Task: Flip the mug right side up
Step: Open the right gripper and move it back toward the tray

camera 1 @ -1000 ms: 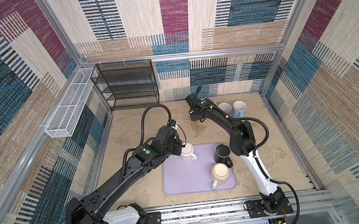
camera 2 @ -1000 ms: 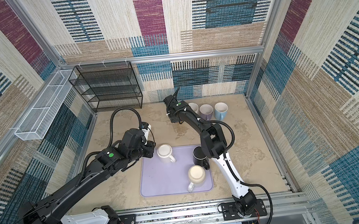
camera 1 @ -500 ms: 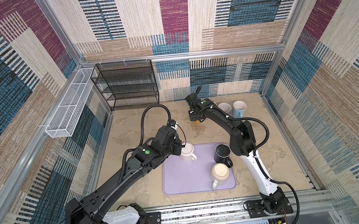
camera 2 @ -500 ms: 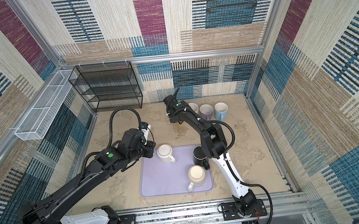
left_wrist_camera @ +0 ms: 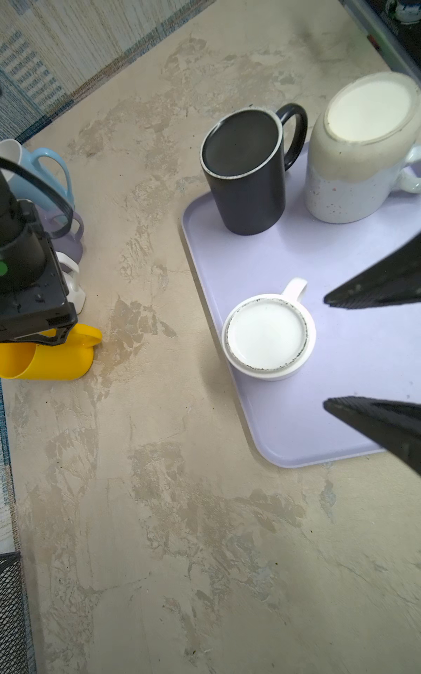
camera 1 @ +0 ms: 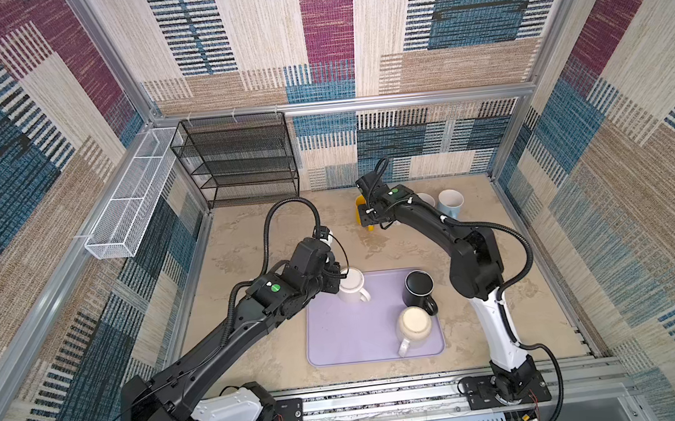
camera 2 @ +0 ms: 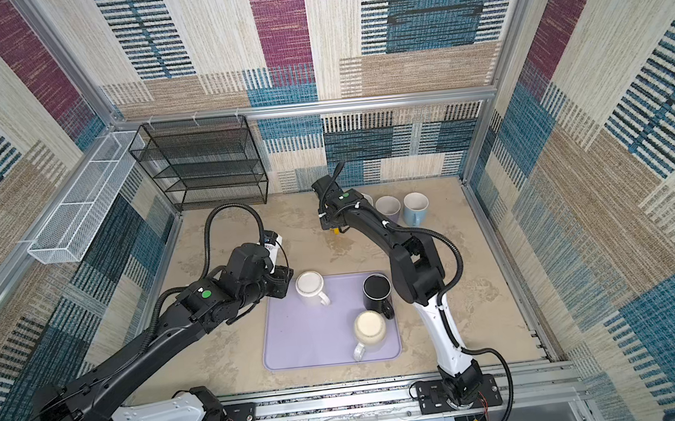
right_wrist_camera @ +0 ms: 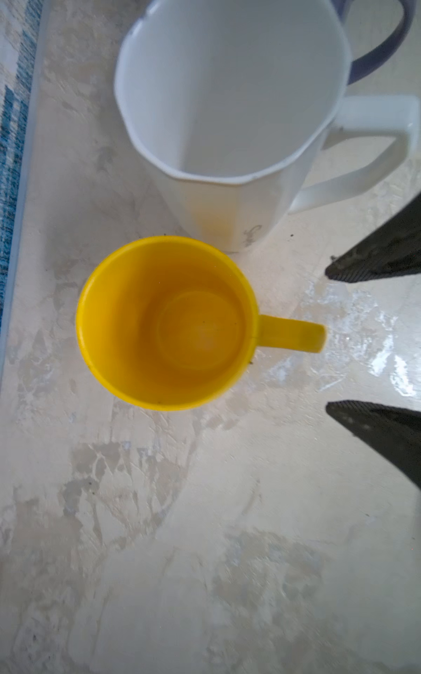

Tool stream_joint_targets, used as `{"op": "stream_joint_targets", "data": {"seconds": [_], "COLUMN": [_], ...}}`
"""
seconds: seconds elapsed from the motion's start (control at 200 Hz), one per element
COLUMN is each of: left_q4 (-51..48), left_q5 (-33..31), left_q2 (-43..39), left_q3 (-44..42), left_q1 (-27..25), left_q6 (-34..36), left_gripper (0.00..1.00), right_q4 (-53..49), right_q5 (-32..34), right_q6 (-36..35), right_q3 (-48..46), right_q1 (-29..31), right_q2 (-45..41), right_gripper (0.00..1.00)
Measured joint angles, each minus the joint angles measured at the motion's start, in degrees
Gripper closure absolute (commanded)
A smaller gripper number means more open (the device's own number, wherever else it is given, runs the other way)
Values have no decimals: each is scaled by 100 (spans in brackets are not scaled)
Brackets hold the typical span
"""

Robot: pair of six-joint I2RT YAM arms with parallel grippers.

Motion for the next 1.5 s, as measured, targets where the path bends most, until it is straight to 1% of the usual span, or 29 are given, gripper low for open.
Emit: {"op": "stream_joint_targets", "data": {"seconds": [0.065, 0.2, 0.326, 0.561, 0.771, 0.837, 0.972, 1.122, 1.217, 1.368, 1.498], "left_q4": [0, 0, 2, 133, 483, 586, 756, 826, 855, 874, 898], "left_q5": [-2, 0, 0, 17, 72, 177, 186, 269, 317, 310, 310], "left_q2": [-4, -4, -4, 155, 369, 431, 555, 702, 761, 778, 809], "left_q3": [-2, -4, -15, -4, -15, -15, -15, -2, 15, 28, 52], "left_q1": [0, 0, 0, -2, -4, -2, -4, -4, -7, -9, -9], "left_q6": [0, 0, 0, -2, -2, -2, -15, -20, -20, -20, -20], "left_gripper": [56, 55, 54, 55, 55, 55, 55, 55, 55, 55, 55], "right_q4": [295, 789, 1091, 1469, 1445, 1410, 1250, 977, 883, 658, 476], "right_q5": [-177, -413, -516, -625, -669, -660, -660, -671, -822, -1069, -1121], "right_q6": [-26, -101, -151, -428, -573, -568, -433, -223, -76, 74, 208], "right_q3": [-424, -911, -1495, -2962, -4122, -4450, -5112, -5668, -5932, -6203, -6356], "right_q1": [2, 0, 0, 0, 0, 0, 0, -2, 2, 66, 105], "right_q2": [-365, -861, -1373, -2828, -4120, -4513, -5189, -5711, -5925, -6105, -6207], "right_gripper": [43, 43, 43, 44, 44, 44, 44, 44, 44, 44, 43]}}
